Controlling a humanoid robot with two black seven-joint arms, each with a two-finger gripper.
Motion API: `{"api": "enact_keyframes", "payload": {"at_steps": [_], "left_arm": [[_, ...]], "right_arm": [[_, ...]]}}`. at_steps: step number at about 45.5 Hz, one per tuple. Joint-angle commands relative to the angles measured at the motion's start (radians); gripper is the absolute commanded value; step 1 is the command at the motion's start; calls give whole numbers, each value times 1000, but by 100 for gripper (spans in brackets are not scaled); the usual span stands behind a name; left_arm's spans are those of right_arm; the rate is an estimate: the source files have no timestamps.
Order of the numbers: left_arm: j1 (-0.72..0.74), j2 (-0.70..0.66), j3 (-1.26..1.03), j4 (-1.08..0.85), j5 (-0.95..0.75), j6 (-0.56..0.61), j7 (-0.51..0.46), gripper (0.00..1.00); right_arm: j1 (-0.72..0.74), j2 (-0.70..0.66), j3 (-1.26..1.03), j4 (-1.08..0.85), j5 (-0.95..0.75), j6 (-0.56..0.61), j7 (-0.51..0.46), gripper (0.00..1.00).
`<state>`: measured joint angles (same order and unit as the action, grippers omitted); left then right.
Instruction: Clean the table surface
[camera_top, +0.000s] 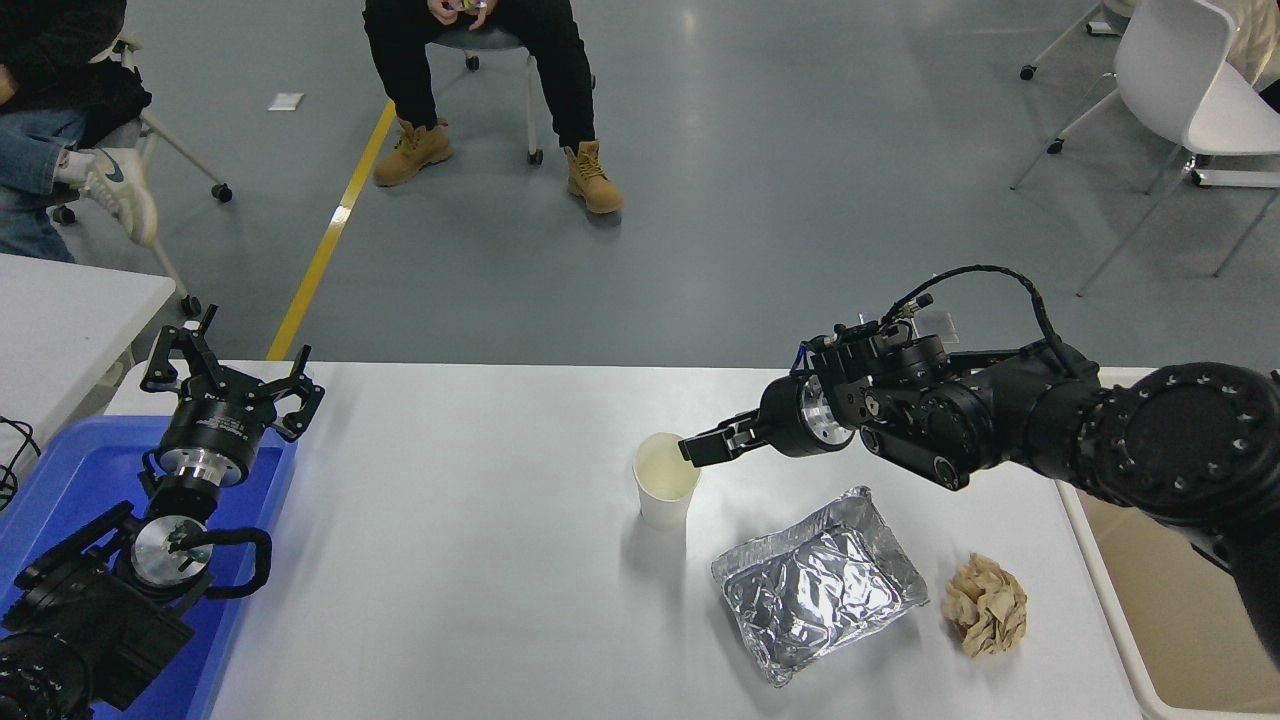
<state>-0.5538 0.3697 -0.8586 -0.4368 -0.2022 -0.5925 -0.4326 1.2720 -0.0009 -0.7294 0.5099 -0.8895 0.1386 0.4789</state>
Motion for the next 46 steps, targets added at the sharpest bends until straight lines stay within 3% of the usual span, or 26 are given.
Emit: {"api": "enact_keyframes", "payload": {"at_steps": [1, 46], "left_arm": [[0, 0, 0, 1, 0, 0, 0, 100], [0, 0, 0, 0, 0, -1, 0, 100]], "right_arm": [[-49, 1, 1, -53, 0, -1, 0, 87], [6, 1, 15, -11, 15, -4, -2, 87]]}}
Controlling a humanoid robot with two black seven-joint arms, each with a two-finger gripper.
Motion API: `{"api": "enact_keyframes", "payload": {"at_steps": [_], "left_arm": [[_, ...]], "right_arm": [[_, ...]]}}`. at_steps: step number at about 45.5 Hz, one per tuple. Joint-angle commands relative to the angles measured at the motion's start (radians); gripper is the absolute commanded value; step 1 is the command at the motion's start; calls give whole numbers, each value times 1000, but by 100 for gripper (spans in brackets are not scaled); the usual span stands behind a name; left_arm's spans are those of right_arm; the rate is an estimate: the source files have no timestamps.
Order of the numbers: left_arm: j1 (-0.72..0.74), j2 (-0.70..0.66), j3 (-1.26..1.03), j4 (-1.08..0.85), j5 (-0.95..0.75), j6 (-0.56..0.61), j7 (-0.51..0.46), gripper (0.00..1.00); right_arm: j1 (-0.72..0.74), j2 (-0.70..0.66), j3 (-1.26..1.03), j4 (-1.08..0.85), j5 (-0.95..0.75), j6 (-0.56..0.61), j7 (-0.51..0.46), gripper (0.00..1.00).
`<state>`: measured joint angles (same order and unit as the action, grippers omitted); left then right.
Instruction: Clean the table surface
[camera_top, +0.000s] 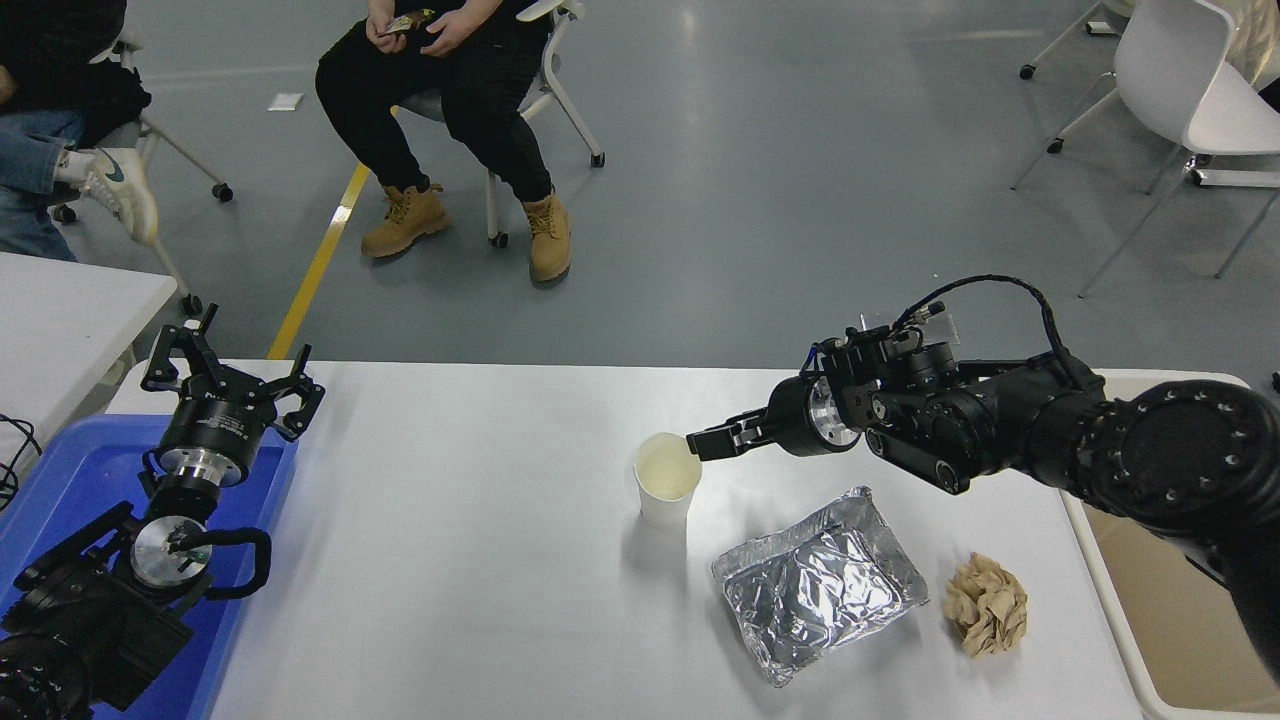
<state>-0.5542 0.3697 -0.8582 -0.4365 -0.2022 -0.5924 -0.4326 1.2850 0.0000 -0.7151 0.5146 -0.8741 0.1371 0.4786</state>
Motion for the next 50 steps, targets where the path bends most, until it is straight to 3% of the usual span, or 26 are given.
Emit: {"api": "enact_keyframes", "payload": {"at_steps": [1, 18, 50], "left_arm": [[0, 0, -1, 1, 0, 0, 0, 100], [0, 0, 1, -1, 0, 0, 0, 100], [0, 0, -1, -1, 0, 0, 0, 100]], "right_arm": [[-12, 0, 0, -16, -2, -2, -2, 87], [-50, 0, 3, -4, -6, -73, 3, 87], [-116, 0, 32, 47, -62, -79, -2, 84]]}}
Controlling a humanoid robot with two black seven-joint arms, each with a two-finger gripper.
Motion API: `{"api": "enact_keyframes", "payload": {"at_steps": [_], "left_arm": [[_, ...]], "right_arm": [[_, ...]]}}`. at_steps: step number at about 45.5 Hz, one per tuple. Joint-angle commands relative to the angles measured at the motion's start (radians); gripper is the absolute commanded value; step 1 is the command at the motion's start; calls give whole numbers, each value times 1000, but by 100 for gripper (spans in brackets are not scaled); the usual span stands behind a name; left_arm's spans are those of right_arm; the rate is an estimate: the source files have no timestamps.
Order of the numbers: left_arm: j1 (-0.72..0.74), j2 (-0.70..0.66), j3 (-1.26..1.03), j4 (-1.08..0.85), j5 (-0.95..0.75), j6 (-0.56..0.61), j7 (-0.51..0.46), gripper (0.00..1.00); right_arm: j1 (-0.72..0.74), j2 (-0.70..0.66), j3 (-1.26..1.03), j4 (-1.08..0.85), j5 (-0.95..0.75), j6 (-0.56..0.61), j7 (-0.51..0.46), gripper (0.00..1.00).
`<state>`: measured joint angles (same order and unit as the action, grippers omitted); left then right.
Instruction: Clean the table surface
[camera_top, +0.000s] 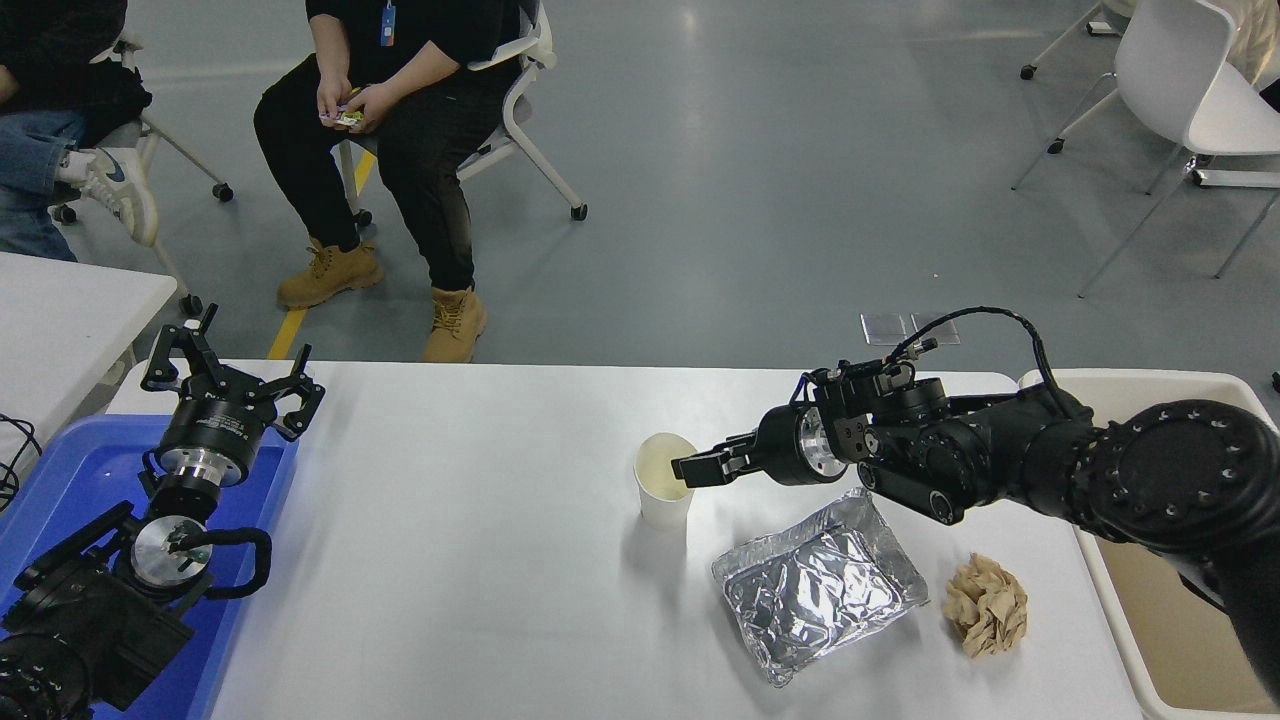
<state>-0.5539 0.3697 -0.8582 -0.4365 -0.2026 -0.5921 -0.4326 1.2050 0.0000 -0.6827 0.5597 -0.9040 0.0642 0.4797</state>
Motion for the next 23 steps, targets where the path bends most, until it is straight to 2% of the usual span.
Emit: {"api": "enact_keyframes", "payload": {"at_steps": [1, 6, 9, 14, 16, 17, 18, 23], "left_arm": [[0, 0, -1, 1, 0, -2, 0, 100], [0, 0, -1, 1, 0, 0, 0, 100], [0, 0, -1, 1, 2, 0, 0, 100], [0, 0, -1, 1, 0, -2, 0, 100], [-1, 0, -1, -1, 0, 0, 0, 100], [-1, 0, -1, 1, 0, 0, 0, 100], [0, 0, -1, -1, 0, -2, 0, 100], [0, 0, -1, -1, 0, 0, 0, 100]], "right_arm": [[-39, 0, -1, 0, -35, -6, -3, 83], [-44, 0, -1, -14, -62, -6, -3, 76], [-44, 0, -1, -15, -69, -6, -3, 66], [-42, 0, -6, -17, -70, -4, 4, 37], [-41, 0, -6, -18, -75, 0, 5, 22], [-41, 0, -8, -18, -78, 5, 7, 8], [-39, 0, -9, -20, -82, 8, 7, 0], [-33, 0, -9, -32, -84, 9, 7, 0]]}}
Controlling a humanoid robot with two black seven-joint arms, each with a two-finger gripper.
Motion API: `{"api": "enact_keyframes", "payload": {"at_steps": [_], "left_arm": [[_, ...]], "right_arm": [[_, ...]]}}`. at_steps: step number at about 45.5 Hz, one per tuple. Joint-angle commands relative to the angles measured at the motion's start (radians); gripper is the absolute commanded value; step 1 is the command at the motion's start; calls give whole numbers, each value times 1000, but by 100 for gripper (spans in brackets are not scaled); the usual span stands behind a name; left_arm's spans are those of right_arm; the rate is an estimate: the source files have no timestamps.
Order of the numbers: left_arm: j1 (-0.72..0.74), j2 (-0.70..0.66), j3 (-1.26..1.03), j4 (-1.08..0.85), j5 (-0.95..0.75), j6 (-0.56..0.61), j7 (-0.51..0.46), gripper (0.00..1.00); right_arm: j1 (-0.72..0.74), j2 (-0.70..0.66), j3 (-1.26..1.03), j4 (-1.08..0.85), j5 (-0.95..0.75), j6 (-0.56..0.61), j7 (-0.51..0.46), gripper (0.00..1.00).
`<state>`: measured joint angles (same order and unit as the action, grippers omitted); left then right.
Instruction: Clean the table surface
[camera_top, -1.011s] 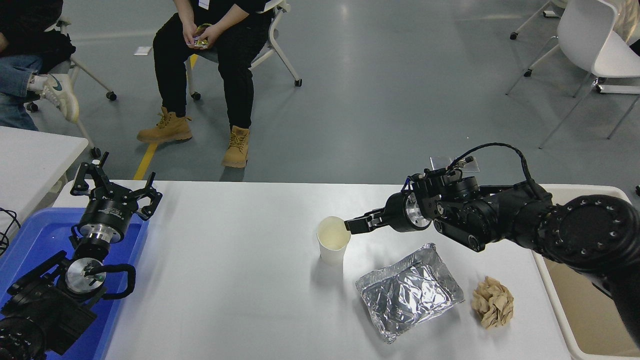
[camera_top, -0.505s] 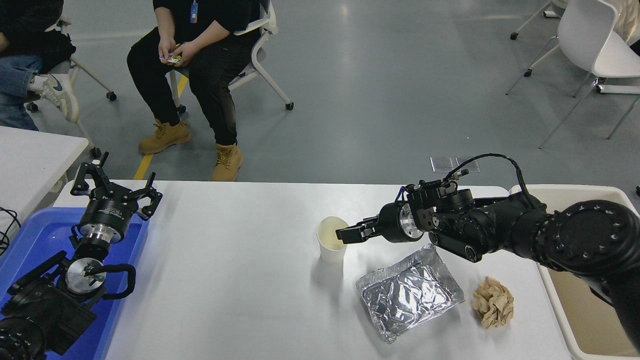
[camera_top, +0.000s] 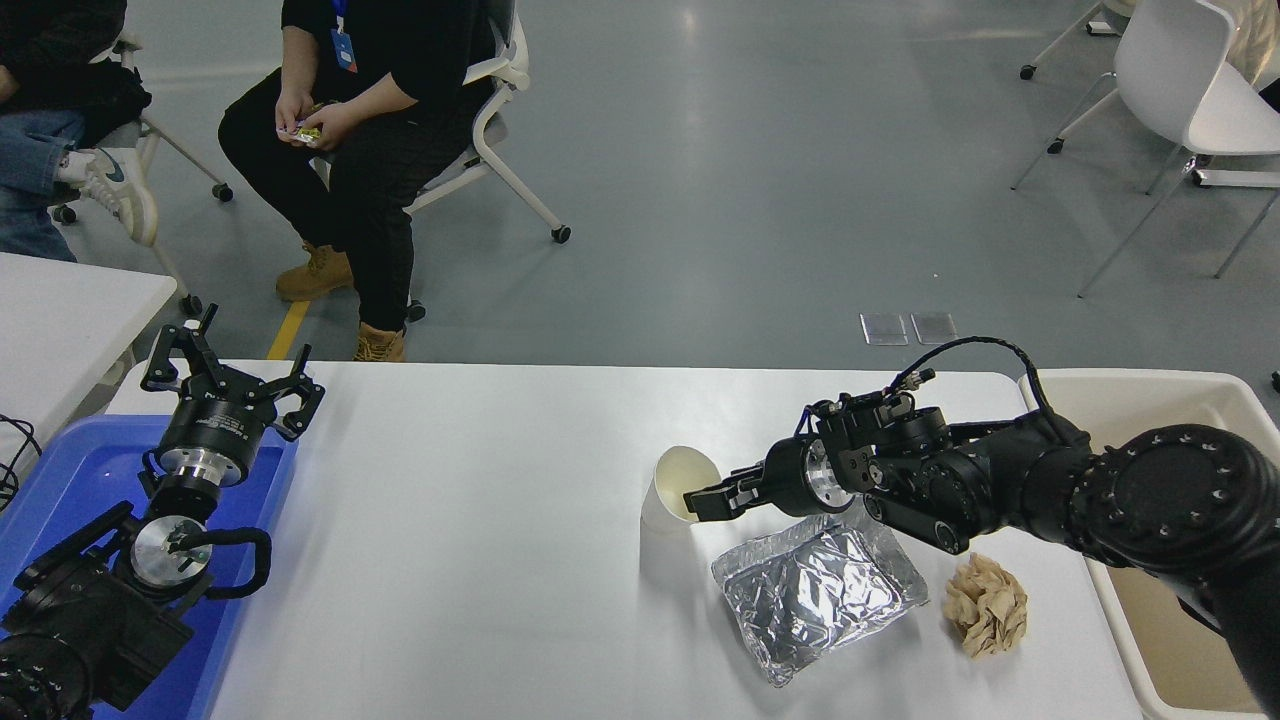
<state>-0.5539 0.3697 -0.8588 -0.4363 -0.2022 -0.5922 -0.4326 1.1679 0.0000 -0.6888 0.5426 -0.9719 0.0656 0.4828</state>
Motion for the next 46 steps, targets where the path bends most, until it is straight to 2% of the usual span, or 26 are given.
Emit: {"api": "enact_keyframes", "payload": {"at_steps": [1, 15, 28, 36, 46], "left_arm": [[-1, 0, 1, 1, 0, 0, 0, 100], [0, 0, 0, -1, 0, 0, 0, 100], [0, 0, 1, -1, 0, 0, 0, 100], [0, 0, 0, -1, 0, 0, 0, 100], [0, 0, 0, -1, 0, 0, 0, 100]], "right_arm": [[6, 0, -2, -15, -16, 8, 3, 0], [27, 0, 20, -15, -2, 5, 14, 0], [62, 0, 132, -15, 44, 5, 22, 0], [104, -5, 149, -44, 300, 8, 20, 0], [72, -224, 153, -108, 530, 19, 19, 0]]}}
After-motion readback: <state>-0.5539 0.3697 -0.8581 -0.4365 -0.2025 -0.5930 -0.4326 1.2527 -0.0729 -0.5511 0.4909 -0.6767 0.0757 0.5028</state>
